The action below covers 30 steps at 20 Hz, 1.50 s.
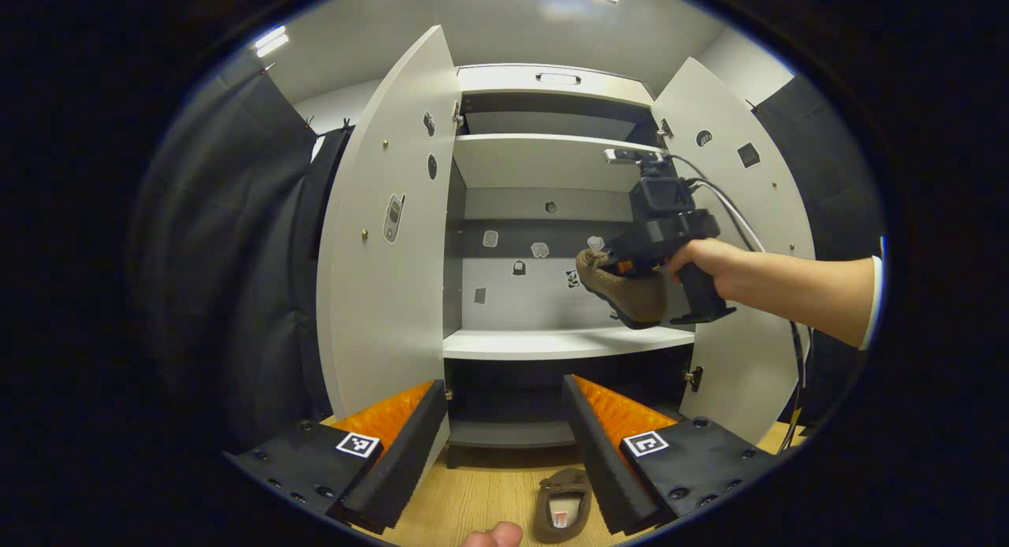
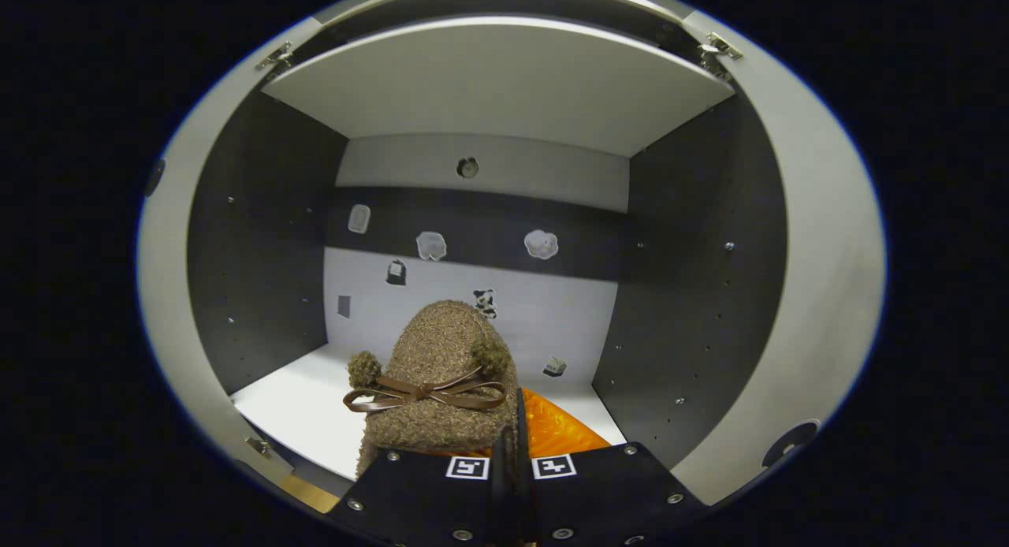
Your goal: Grab one shoe with the right hand and put it into the shoe cabinet, grab the other shoe with the left hand and put it into the shoe cabinet; then close the right door with the right hand and the left door with the left hand.
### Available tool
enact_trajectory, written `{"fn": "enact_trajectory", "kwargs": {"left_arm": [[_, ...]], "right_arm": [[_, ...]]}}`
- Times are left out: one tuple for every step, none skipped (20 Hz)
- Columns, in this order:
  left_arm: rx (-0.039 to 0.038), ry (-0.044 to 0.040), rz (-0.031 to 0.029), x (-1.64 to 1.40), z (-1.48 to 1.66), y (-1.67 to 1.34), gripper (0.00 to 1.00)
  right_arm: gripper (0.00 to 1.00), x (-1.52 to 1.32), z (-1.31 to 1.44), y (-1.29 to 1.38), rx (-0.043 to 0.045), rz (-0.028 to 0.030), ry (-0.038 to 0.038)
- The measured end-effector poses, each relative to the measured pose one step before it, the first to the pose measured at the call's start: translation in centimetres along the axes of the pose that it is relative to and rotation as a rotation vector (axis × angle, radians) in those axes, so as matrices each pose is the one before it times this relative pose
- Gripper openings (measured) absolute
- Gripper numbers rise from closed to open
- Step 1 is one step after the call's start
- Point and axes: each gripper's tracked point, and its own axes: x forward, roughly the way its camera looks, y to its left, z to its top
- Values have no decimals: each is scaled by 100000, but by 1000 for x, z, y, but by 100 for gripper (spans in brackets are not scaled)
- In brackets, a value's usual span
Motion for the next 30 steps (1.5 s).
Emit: {"fn": "enact_trajectory", "kwargs": {"left_arm": [[-1324, 1101, -372, -204, -338, -343, 99], [-1399, 760, -1264, -270, -220, -538, 96], [-1142, 397, -595, -282, -193, -355, 96], [-504, 550, -486, -251, -219, -173, 96], [252, 609, -95, -161, -206, -41, 96], [593, 599, 274, -118, -241, 81, 96], [472, 582, 496, -89, -252, 130, 96], [-265, 509, 278, -102, -166, 166, 96], [-587, 571, 176, -71, -168, 143, 99], [-837, 644, 453, -66, -248, 235, 99], [-940, 601, 389, -26, -214, 199, 96], [-598, 466, 401, 36, -158, 176, 99], [-392, 481, 450, 109, -199, 215, 96], [-127, 401, 399, -32, -128, 169, 96], [-36, 12, 456, 42, -28, 194, 96], [-92, 8, 184, 155, -85, 112, 96], [-162, -28, -124, -5, 54, 16, 96], [-262, -170, -399, 49, 11, -54, 96], [-58, -281, -322, 74, 60, -37, 96], [34, -273, -305, 45, 32, -88, 96], [-101, -418, -394, 93, 115, -86, 96], [-131, -586, -135, 3, 125, -52, 96], [-296, -641, -51, 55, 142, 9, 96], [-247, -276, -69, -5, 98, -54, 96], [-172, -227, -143, -111, 100, 80, 96], [181, -229, 64, -39, 73, 2, 96], [412, -503, 215, -76, 259, 71, 99], [279, -773, 155, -114, 289, 81, 99], [30, -614, 0, -120, 352, -20, 96], [-45, -409, 28, -83, 239, 78, 96]], "right_arm": [[6, 1752, -1125, -272, -1908, -1662, 5679], [5, 1359, -1109, -100, -35, -529, 5731], [5, 1306, -875, 328, 1575, 746, 4238], [5, 791, -458, 133, 1824, 545, 2879], [6, 561, -393, -120, 955, 3, 1952], [12, 437, -358, -90, 360, 129, 1509], [8, 402, -497, -40, -232, 57, 1596], [9, 413, -472, -5, -396, 249, 1527], [11, 266, -591, -62, -460, 34, 1916], [12, 280, -470, 30, -365, 521, 1676], [13, 173, -473, -318, -572, -224, 1890], [14, 99, -319, -311, -49, -307, 1483], [29, -299, -35, -558, 712, -457, -79], [38, -354, 244, -357, 1256, 649, -490], [58, -827, 263, -185, 1375, 2136, -283], [67, -601, 34, -159, 1005, 1300, 225], [81, -701, 62, -194, 859, 996, -148], [85, -742, 131, -83, 551, 1196, -463], [90, -978, -15, 135, 57, 1696, -283], [90, -864, 53, 109, -309, 1231, -492], [90, -1000, 97, 195, -765, 1050, -932], [90, -1043, 321, 374, -659, 1619, -2162], [91, -1318, 627, 588, -472, 1598, -2964], [91, -1289, 590, 691, -125, 2108, -2965], [93, -1407, 669, 830, -603, 2098, -2832], [93, -1335, 620, 576, -991, 1565, -2809], [93, -1440, 752, 646, -1179, 1155, -3180], [93, -1414, 705, 527, -1234, 939, -3318], [93, -1409, 572, 401, -403, 591, -3060], [93, -1408, 411, 504, 283, 1261, -2608]]}}
